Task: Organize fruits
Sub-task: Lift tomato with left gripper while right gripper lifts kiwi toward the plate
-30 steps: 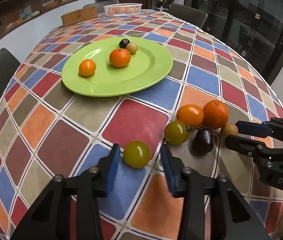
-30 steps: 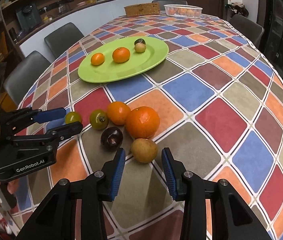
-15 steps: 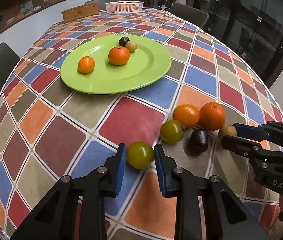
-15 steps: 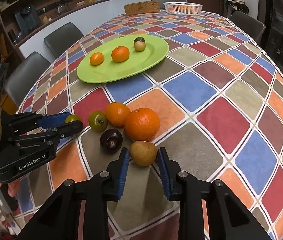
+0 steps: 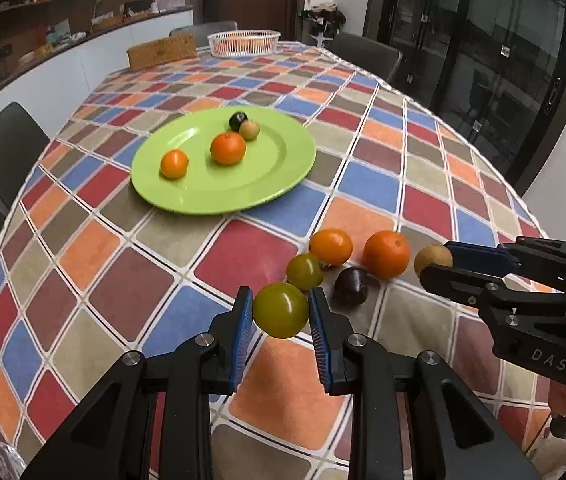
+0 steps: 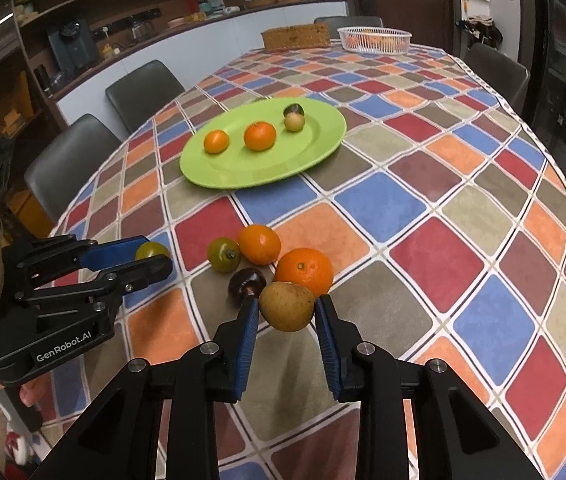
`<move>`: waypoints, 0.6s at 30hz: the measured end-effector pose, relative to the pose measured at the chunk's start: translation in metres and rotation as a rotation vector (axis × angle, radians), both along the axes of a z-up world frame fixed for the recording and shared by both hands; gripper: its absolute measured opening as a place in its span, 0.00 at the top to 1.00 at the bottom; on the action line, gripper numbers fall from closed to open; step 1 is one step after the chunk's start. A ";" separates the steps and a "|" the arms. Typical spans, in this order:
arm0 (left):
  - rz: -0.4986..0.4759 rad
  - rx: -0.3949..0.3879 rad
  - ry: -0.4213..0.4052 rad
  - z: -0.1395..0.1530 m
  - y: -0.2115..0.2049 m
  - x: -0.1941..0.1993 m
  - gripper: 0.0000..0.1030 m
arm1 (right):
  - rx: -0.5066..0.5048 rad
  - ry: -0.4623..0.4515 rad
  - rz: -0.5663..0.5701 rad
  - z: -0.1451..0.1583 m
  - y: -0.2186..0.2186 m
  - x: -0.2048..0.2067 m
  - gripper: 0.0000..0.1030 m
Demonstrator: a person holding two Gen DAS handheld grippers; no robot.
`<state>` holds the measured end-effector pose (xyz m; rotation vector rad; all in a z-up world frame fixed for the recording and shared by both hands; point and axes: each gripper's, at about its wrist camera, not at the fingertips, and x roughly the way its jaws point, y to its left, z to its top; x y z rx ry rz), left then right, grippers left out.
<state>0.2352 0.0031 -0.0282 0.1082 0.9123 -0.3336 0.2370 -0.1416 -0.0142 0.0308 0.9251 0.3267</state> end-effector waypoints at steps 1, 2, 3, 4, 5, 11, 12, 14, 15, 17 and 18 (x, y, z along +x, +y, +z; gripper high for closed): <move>0.001 -0.001 -0.009 0.004 -0.001 -0.002 0.73 | 0.005 -0.008 0.004 0.003 0.000 -0.001 0.70; 0.003 0.000 -0.017 0.007 -0.001 -0.004 0.73 | 0.011 -0.015 0.008 0.006 -0.001 -0.002 0.70; 0.007 0.000 -0.028 0.012 -0.002 -0.006 0.73 | 0.017 -0.026 0.013 0.009 -0.001 -0.004 0.70; 0.011 -0.001 -0.034 0.015 -0.002 -0.007 0.73 | 0.020 -0.034 0.016 0.012 -0.001 -0.004 0.70; 0.017 -0.002 -0.041 0.019 -0.003 -0.008 0.73 | 0.025 -0.045 0.022 0.016 0.000 -0.005 0.70; 0.054 -0.014 -0.079 0.035 -0.005 -0.011 0.73 | 0.047 -0.087 0.053 0.032 0.000 -0.003 0.70; 0.061 -0.018 -0.086 0.039 -0.005 -0.010 0.73 | 0.047 -0.093 0.057 0.034 0.000 -0.002 0.70; 0.069 -0.028 -0.093 0.044 -0.003 -0.008 0.73 | 0.047 -0.103 0.064 0.039 0.000 0.003 0.70; 0.071 -0.029 -0.097 0.045 -0.003 -0.006 0.73 | 0.048 -0.107 0.066 0.041 0.000 0.005 0.70; 0.073 -0.028 -0.107 0.049 -0.003 -0.002 0.73 | 0.051 -0.114 0.071 0.045 0.001 0.012 0.70; 0.073 -0.026 -0.111 0.051 -0.003 0.000 0.73 | 0.050 -0.118 0.070 0.047 0.001 0.015 0.70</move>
